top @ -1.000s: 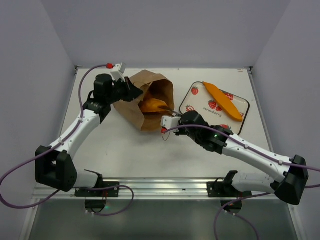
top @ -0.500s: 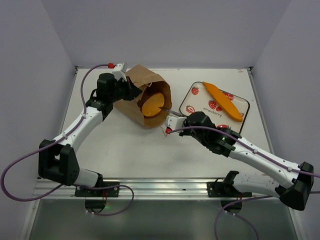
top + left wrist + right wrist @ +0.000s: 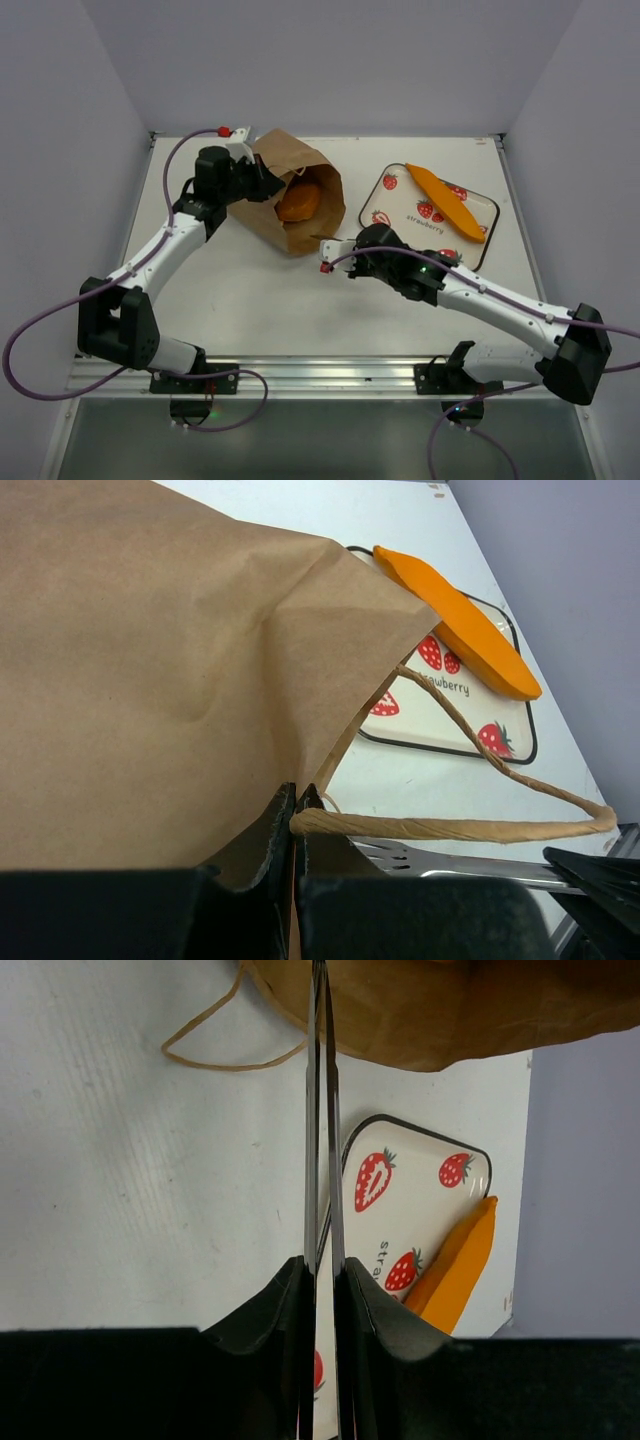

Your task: Take the fake bread out of the paper bag

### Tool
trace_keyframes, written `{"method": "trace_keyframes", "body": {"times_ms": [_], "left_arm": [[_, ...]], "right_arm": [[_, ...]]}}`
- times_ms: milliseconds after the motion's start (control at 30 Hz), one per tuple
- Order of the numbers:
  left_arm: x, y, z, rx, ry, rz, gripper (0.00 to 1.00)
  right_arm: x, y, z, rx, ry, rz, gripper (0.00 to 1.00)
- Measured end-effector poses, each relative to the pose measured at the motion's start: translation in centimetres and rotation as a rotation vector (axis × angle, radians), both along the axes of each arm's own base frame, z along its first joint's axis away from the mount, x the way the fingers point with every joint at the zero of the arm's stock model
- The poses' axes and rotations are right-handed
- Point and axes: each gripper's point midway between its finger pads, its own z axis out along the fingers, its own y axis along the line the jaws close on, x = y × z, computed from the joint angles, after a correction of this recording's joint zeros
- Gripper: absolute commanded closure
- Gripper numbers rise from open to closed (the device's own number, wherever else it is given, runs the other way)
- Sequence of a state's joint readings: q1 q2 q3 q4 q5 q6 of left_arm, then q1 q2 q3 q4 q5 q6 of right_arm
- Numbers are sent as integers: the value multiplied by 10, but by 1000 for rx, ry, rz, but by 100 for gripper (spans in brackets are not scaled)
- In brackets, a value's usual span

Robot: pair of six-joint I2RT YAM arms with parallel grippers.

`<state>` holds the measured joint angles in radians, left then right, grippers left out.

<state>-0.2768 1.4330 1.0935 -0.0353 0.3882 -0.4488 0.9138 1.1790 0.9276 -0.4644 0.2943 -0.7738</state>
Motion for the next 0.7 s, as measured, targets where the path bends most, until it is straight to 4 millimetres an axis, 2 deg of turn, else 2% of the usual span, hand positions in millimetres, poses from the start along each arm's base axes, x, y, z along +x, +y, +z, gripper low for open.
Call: {"method": "trace_keyframes", "body": {"times_ms": [67,200,500,700], "left_arm": [[-1,0,1,-2,-1,-3,98],[-2,-1,2,-5,-1,-11,98],[-9,-2,5,-8,0,-34,98],[-12,-3,2,-9,9,-44,98]], "right_arm": [[1,2,-7,-20,12,6,69],[5,6,-16,-58,23,24,62],[24,24,-13,-74,-27,41,59],[34,25,-10,-96,-75,33,55]]}}
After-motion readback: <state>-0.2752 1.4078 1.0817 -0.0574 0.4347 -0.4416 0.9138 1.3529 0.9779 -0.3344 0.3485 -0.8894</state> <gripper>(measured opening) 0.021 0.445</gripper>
